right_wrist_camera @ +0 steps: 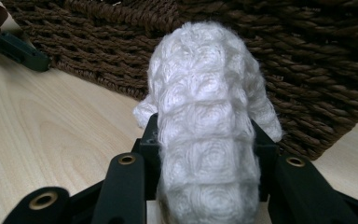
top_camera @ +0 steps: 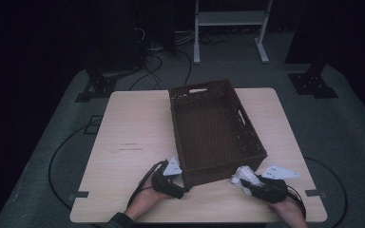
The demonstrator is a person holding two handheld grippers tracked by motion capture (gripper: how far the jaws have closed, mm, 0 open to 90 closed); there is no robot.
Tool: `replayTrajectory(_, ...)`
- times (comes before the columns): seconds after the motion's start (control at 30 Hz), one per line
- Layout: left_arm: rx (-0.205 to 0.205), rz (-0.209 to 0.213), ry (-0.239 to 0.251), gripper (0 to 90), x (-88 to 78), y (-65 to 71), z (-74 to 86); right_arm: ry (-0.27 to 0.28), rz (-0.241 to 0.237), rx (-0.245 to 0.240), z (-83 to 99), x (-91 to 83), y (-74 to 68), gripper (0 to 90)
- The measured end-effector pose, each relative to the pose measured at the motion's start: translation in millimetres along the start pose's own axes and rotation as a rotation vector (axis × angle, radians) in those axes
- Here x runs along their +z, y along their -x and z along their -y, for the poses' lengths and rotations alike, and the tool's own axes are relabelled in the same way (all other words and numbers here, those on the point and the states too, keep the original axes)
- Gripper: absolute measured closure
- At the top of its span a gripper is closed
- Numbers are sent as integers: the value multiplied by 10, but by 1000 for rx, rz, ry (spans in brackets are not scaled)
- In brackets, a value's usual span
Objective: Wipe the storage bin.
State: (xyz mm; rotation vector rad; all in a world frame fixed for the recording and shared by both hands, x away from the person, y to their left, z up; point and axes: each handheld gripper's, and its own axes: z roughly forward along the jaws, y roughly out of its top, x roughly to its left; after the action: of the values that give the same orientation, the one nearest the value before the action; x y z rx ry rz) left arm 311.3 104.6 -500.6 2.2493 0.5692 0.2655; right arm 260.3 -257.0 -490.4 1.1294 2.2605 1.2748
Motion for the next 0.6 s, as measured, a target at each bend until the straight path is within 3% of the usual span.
replayTrajectory(0.23,0,0,1,153,0,1,1,6,4,-5,-17,-22,-11,601)
replayTrajectory(0.6,0,1,2,157,0,1,1,97,23,-8,-143,-225,-49,601)
